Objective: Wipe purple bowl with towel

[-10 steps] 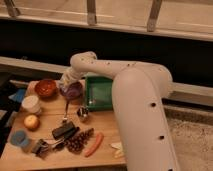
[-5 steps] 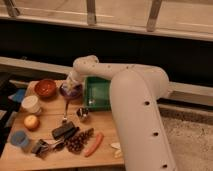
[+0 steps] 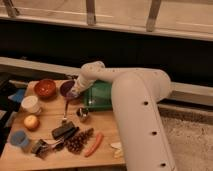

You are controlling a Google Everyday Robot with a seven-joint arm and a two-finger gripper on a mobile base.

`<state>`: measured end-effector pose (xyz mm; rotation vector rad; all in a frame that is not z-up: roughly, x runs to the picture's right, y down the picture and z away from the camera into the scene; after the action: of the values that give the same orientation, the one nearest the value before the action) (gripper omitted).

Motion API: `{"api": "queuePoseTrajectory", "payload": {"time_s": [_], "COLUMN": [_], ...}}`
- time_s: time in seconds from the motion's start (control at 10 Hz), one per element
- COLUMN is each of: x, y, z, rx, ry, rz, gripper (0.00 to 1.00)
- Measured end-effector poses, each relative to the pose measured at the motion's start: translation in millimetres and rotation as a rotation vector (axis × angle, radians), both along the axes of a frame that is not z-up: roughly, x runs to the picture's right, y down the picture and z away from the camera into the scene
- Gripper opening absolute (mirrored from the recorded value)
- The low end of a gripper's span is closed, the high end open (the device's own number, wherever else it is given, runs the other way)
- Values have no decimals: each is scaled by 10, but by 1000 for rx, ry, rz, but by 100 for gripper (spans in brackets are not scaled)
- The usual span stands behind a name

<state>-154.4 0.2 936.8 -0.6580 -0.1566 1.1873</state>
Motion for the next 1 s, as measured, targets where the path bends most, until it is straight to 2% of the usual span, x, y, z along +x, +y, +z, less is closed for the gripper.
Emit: {"api": "queuePoseTrajectory", "payload": {"time_s": [0.3, 0.5, 0.6, 0.8, 1.0], "x": [-71, -283, -499, -640, -659], "y": [-110, -182, -202, -174, -69], "z": [111, 193, 227, 209, 105], "rx": [19, 32, 33, 26, 9], "ry": [0, -36, -77, -109, -125], "rz": [-3, -5, -8, -7, -12], "gripper": [14, 14, 14, 14, 14]}}
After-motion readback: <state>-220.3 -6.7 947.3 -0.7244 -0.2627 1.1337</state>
